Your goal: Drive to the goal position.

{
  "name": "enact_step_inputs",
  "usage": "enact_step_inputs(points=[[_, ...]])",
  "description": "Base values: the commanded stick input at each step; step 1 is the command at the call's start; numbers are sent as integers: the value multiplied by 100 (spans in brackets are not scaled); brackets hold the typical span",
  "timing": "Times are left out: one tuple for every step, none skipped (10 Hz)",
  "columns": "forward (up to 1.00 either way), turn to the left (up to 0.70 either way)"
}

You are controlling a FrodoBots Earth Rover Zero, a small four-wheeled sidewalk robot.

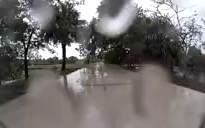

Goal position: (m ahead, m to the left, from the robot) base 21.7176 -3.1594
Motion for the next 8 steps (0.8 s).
enact_step_inputs(points=[[85,0],[85,0],[85,0],[85,0],[85,0],[85,0],[85,31],[85,23]])
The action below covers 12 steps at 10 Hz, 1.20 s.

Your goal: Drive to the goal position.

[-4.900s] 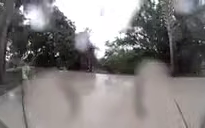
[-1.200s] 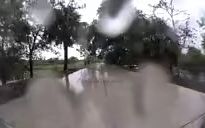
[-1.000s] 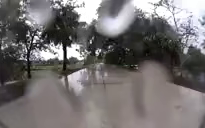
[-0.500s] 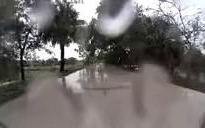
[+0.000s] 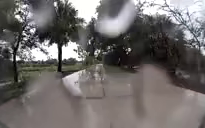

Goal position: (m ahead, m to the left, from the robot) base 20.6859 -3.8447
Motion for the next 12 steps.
enact_step_inputs(points=[[85,11],[85,0],[85,0],[85,0],[85,0],[85,0],[85,0],[85,0],[85,0],[85,0],[85,0],[85,0]])
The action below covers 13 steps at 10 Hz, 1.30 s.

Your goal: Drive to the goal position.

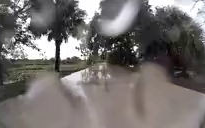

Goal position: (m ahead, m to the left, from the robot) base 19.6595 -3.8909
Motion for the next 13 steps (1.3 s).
enact_step_inputs(points=[[85,0],[85,0],[85,0],[85,0],[85,0],[85,0],[85,0],[85,0],[85,0],[85,0],[85,0],[85,0],[85,0]])
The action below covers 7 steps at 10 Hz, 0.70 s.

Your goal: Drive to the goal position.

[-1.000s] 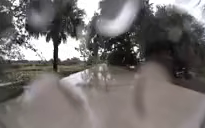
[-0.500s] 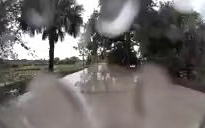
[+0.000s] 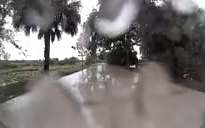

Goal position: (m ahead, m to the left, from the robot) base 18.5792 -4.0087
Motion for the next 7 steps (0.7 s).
enact_step_inputs(points=[[85,0],[85,0],[85,0],[85,0],[85,0],[85,0],[85,0]])
